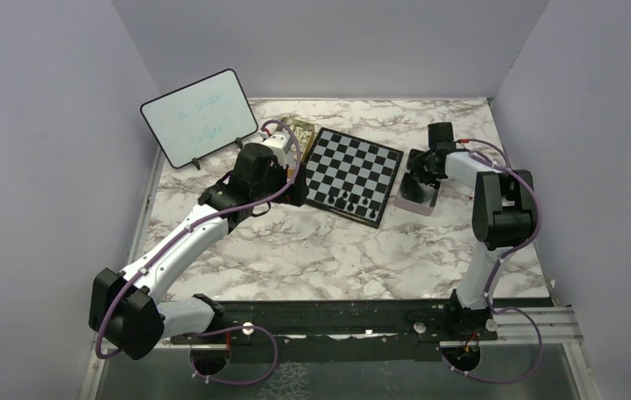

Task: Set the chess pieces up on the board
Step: Adjust the chess piece in the storage box.

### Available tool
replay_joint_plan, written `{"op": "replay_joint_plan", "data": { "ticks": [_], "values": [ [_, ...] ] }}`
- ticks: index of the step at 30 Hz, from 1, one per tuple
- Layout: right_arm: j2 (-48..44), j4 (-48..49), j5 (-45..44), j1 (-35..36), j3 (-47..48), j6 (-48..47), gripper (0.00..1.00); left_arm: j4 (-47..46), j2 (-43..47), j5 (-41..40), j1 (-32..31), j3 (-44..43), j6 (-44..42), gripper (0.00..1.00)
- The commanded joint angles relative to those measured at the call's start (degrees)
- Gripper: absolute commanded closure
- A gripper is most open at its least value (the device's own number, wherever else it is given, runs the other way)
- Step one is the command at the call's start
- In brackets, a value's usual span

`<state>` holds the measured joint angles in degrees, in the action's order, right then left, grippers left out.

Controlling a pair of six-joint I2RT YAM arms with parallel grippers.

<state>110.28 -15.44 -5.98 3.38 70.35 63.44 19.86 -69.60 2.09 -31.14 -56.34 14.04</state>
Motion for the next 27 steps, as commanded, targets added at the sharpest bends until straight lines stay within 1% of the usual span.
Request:
{"op": "replay_joint_plan", "data": {
  "ticks": [1,7,13,18,21,24,27],
  "values": [
    [1.7,-1.5,0.7,0.3,1.6,-1.7,0.64,-0.6,0.8,0.1,0.1,0.4,-0.4,0.01],
    [1.3,-4.5,-1.1,0.4,2.3,-5.6,0.65,-0.6,0.6,0.3,0.1,0.3,-0.4,0.01],
    [0.6,-5.9,-2.6,0.4,3.0,-11.0,0.69,-0.6,0.7,-0.2,0.1,0.4,-0.6,0.01],
    [-0.5,-3.9,-2.6,0.3,1.8,-16.3,0.72,-0.6,1.0,-0.9,0.1,0.6,-0.7,0.01],
    [-1.3,-2.2,-0.2,0.4,1.7,-21.4,0.73,-0.6,0.9,-0.7,0.1,0.6,-0.6,0.01],
    [-2.2,-1.6,2.6,0.4,2.8,-28.6,0.71,-0.5,0.7,-0.9,0.1,0.4,-0.8,0.01],
    [-3.5,-2.9,2.0,0.3,4.1,-32.8,0.63,-0.4,0.9,-1.5,0.2,0.5,-0.9,0.01]
  ]
}}
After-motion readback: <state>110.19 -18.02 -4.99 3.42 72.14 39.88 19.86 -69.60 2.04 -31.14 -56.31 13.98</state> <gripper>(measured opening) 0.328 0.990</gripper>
